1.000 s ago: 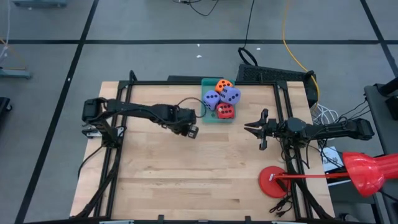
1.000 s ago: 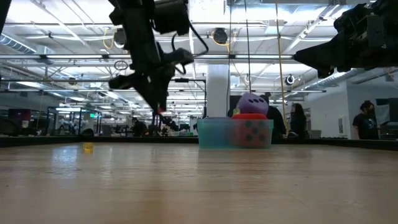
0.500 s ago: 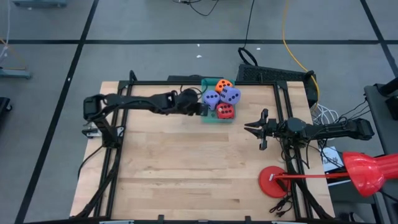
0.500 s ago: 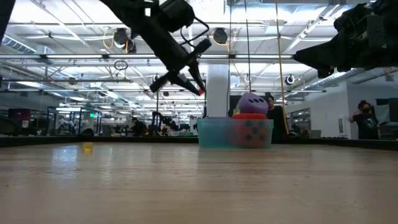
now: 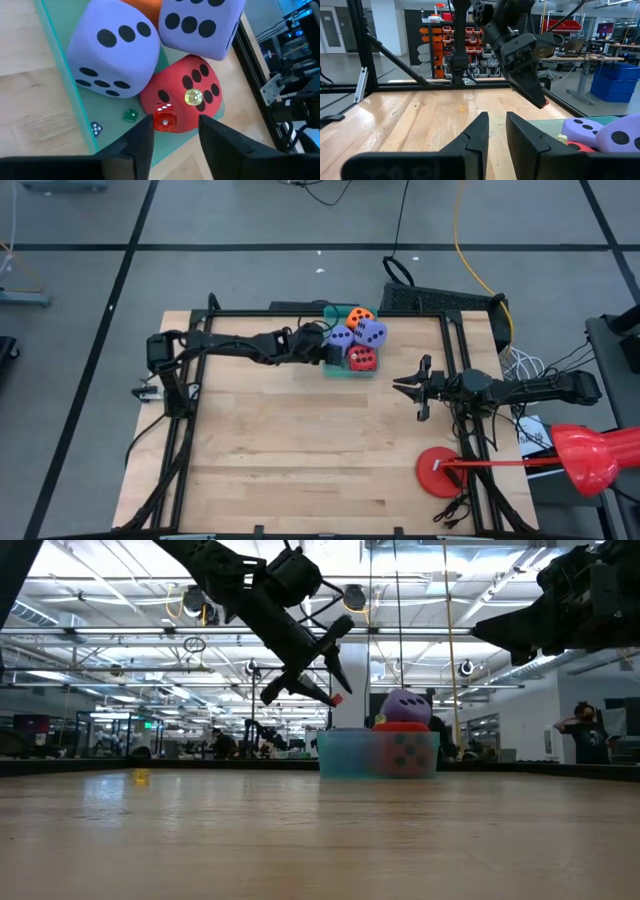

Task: Pick & Place Dice
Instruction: Put the small red die into the green bin, then put the yellow die into the green bin

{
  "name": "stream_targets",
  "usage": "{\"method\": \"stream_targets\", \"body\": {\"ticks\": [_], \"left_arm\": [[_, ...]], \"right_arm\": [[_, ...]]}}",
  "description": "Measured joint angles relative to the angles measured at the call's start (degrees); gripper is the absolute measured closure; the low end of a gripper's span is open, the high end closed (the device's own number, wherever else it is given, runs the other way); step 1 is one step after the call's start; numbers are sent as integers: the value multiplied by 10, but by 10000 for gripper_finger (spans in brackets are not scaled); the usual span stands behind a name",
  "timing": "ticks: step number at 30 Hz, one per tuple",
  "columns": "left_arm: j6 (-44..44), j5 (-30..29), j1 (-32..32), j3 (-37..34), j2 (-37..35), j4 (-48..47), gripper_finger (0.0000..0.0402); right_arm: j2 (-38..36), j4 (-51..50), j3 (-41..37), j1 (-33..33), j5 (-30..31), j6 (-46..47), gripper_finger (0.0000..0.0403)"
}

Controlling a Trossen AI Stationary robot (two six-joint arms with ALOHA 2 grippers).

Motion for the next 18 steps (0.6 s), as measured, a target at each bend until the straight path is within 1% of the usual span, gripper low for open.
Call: {"method": "stream_targets", "body": {"ticks": [5, 11, 13, 16, 18], "left_arm": [[43, -2, 0, 0, 0, -1, 218], [93, -1, -4, 0, 0, -2, 213], [88, 10, -4, 0, 0, 0, 213], [53, 29, -5, 0, -4, 15, 213], [54, 44, -5, 0, -15, 23, 213]], "right_arm": [[0, 0, 0, 0, 0, 0, 344], [0, 0, 0, 0, 0, 0, 344], [0, 0, 0, 0, 0, 0, 343], [0, 0, 0, 0, 0, 0, 344], [0, 0, 0, 0, 0, 0, 343]]}}
